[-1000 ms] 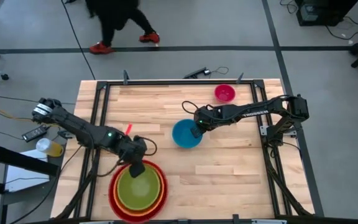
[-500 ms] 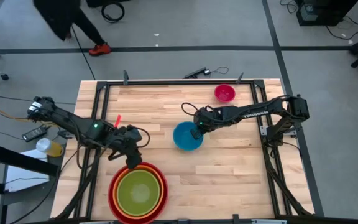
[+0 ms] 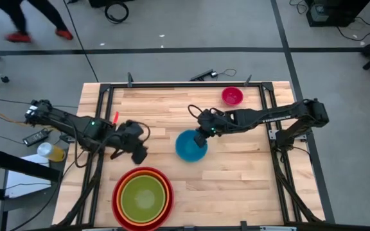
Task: Nest bowls inside each other by size order
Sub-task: Stack the blue bowl on top of the green bowl
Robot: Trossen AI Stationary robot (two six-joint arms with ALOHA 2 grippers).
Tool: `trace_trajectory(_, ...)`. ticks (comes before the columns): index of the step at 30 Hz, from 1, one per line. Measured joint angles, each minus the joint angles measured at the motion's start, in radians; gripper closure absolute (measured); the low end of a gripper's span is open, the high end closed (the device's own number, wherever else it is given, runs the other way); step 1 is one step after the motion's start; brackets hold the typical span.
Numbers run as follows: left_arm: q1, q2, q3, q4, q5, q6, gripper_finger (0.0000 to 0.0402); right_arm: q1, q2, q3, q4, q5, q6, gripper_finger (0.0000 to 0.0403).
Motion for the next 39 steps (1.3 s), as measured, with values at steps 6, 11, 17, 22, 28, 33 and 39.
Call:
trace_trajectory(6, 0.082, 0.022, 0.000, 0.160, -0.108, 0.161, 0.0232, -0.020, 0.053, 0.050, -0.016, 0.041, -0.051, 0.0394)
trace_trajectory(11, 0.117, 0.048, 0.000, 0.189, -0.062, 0.175, 0.0232, -0.052, 0.097, 0.050, -0.095, 0.068, 0.031, 0.0334)
trace_trajectory(17, 0.117, 0.059, 0.000, 0.183, -0.055, 0.177, 0.0232, -0.068, 0.178, 0.050, -0.130, -0.037, 0.062, 0.0235)
trace_trajectory(22, 0.117, 0.059, 0.000, 0.182, -0.055, 0.177, 0.0232, -0.057, 0.261, 0.050, -0.130, -0.043, 0.103, 0.0180)
trace_trajectory(28, 0.122, 0.079, -0.001, 0.178, -0.056, 0.179, 0.0232, -0.038, 0.330, 0.050, -0.127, -0.074, 0.109, 0.0217)
trace_trajectory(33, 0.134, 0.124, -0.002, 0.221, -0.052, 0.201, 0.0232, 0.001, 0.289, 0.050, -0.108, -0.045, 0.097, 0.0352)
trace_trajectory(39, 0.157, 0.213, -0.003, 0.315, -0.035, 0.240, 0.0232, 0.046, 0.165, 0.050, -0.049, 0.134, 0.109, 0.0377)
